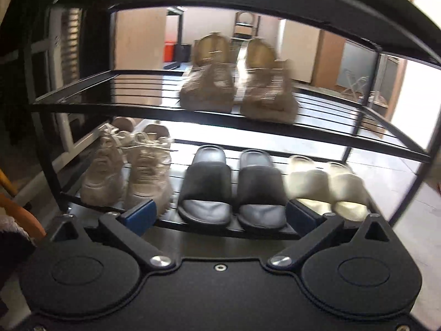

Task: Organize scattered shoes
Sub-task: 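Withdraw the right gripper from the rack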

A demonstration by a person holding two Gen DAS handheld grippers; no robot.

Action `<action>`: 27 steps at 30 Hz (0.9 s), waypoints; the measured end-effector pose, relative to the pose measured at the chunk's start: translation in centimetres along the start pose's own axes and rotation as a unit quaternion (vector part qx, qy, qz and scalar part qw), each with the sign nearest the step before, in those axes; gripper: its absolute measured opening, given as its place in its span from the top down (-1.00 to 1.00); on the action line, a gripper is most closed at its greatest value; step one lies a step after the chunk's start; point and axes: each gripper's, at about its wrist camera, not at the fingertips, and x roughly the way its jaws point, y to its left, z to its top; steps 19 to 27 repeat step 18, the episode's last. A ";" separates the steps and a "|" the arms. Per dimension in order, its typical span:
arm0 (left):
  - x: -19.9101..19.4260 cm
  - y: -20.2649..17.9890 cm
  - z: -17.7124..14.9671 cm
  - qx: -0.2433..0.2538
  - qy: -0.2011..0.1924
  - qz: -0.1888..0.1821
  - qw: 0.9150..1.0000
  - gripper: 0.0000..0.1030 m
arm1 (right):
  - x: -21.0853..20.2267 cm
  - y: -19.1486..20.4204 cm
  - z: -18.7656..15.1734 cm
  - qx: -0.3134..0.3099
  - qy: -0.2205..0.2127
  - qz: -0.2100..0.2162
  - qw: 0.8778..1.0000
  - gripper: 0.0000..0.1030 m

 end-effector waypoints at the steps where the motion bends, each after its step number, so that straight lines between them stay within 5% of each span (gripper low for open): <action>1: -0.4 -0.7 0.0 0.006 -0.005 0.000 1.000 -0.99 | -0.5 -1.0 -0.2 0.007 -0.001 -0.004 1.000 -0.98; 6: -1.9 -3.3 -0.4 0.042 -0.017 0.005 0.999 -0.99 | -2.6 -4.3 -1.0 0.034 -0.008 -0.014 0.999 -0.98; 12: -3.1 -5.4 -0.7 0.046 -0.007 -0.045 0.998 -0.99 | -4.6 -6.5 -2.1 0.040 -0.021 -0.016 0.999 -0.98; 18: -5.9 -7.4 -1.7 0.089 -0.091 -0.040 0.991 -0.98 | -5.8 -8.5 -2.9 0.056 -0.022 -0.014 0.998 -0.98; 27: -5.9 -7.4 -1.7 0.089 -0.091 -0.040 0.991 -0.98 | -5.8 -8.5 -2.9 0.056 -0.022 -0.014 0.998 -0.98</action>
